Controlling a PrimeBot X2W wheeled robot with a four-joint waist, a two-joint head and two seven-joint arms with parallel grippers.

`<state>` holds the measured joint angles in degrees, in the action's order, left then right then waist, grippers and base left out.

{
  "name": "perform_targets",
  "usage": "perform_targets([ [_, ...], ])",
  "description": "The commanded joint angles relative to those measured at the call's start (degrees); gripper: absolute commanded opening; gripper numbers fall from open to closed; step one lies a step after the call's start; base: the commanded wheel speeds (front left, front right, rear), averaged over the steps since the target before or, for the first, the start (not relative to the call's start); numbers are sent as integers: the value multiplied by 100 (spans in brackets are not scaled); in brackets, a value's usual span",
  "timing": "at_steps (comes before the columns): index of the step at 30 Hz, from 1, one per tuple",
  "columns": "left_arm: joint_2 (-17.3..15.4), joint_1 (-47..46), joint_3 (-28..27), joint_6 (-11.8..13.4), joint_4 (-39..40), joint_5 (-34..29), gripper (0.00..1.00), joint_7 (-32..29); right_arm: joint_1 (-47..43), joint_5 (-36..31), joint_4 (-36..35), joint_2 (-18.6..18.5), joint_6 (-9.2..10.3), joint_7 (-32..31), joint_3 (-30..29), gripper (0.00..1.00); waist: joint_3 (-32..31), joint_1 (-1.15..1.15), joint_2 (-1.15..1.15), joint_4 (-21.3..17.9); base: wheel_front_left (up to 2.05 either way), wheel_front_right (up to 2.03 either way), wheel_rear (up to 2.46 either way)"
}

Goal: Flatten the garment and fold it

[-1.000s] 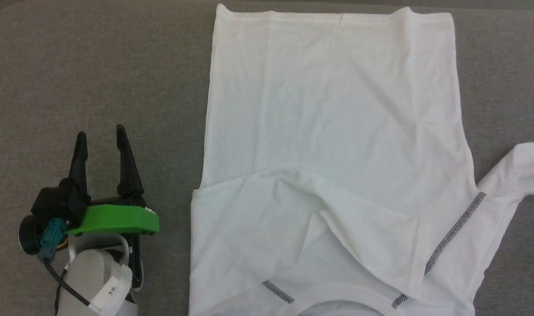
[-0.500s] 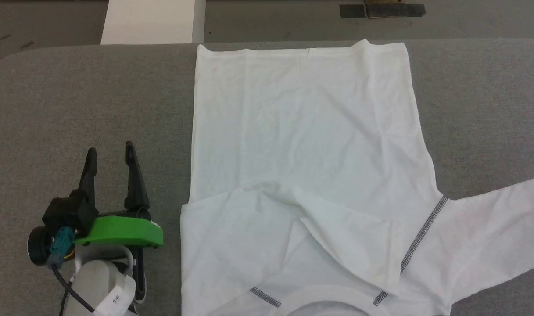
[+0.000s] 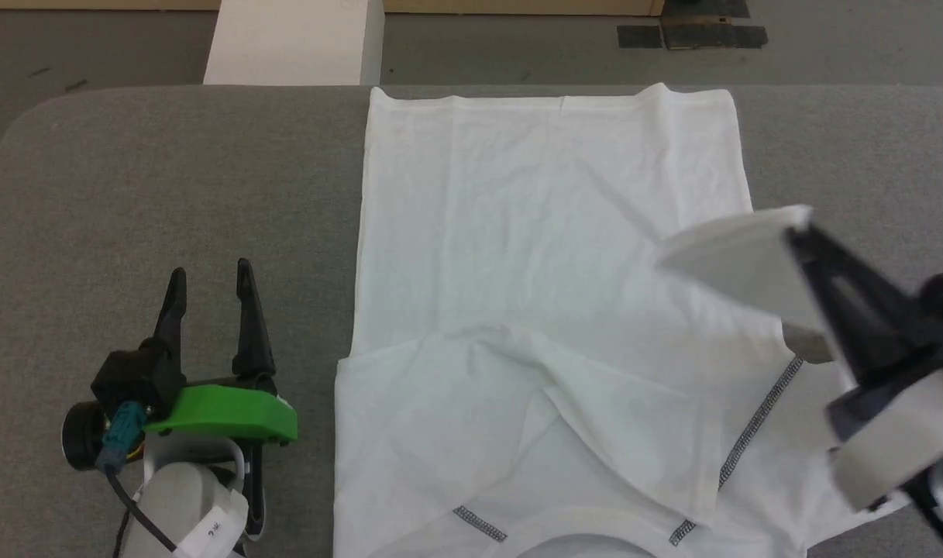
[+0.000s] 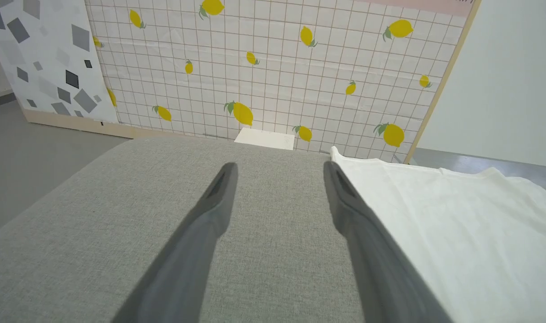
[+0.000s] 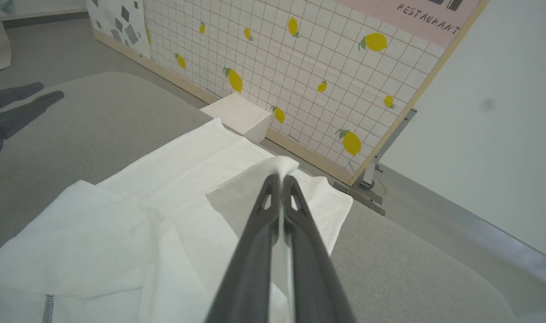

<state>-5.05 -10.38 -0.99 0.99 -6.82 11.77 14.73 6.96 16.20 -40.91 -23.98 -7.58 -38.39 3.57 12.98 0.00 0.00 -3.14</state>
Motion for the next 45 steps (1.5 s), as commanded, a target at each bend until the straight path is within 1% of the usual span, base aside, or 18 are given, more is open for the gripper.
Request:
perform_targets([
  [1,-17,14,12,-28,-2,21,100,13,208,-74,70,51,9,-7,461,0,11,0,0,31,0,0,0],
  [4,-6,19,29,-10,-14,44,100,14,450,-132,453,221,9,-7,1579,0,30,0,0,75,0,0,0],
  [7,8,9,54,-9,-44,84,100,13,602,-118,1172,474,9,99,2491,0,73,0,0,131,0,0,0],
  [9,17,-15,87,-14,-67,95,100,14,645,-96,1718,661,9,220,2909,0,102,0,0,184,0,0,0],
  [11,28,-47,113,-16,-91,116,100,15,668,-53,2266,869,9,376,3205,0,131,0,0,235,0,0,0],
  [15,43,-101,134,-6,-116,144,100,18,747,-50,3262,1146,9,745,3573,0,193,0,0,314,0,0,0],
  [19,48,-118,142,-3,-127,153,100,21,907,-4,4086,1264,9,1067,3911,0,243,0,0,355,0,0,0],
  [26,45,-140,131,6,-155,153,100,24,1232,284,4964,1417,9,1412,4452,0,305,0,0,357,0,0,0],
  [30,46,-163,139,5,-175,149,100,25,1367,478,5296,1543,9,1537,4558,0,314,0,0,346,0,0,0],
  [31,43,-166,147,0,-184,144,100,26,1393,504,5360,1560,9,1544,4565,60,310,0,0,342,0,0,0],
  [32,40,-169,150,-3,-193,141,100,26,1396,537,5409,1569,9,1536,4533,100,303,0,0,336,0,0,0],
  [35,26,-170,151,-15,-213,138,100,26,1403,596,5332,1595,9,1764,4291,100,273,0,0,309,0,0,0],
  [38,-10,-162,161,-33,-214,126,100,26,1288,690,4931,1619,9,2256,3816,100,231,0,0,245,0,0,0],
  [41,-93,-184,174,-68,-190,108,100,15,1106,664,4415,1592,9,2771,3186,100,225,0,0,124,0,0,0],
  [45,-255,-340,233,-133,-89,48,100,-147,823,353,3723,1496,9,3353,2202,100,301,0,0,-111,0,0,0],
])
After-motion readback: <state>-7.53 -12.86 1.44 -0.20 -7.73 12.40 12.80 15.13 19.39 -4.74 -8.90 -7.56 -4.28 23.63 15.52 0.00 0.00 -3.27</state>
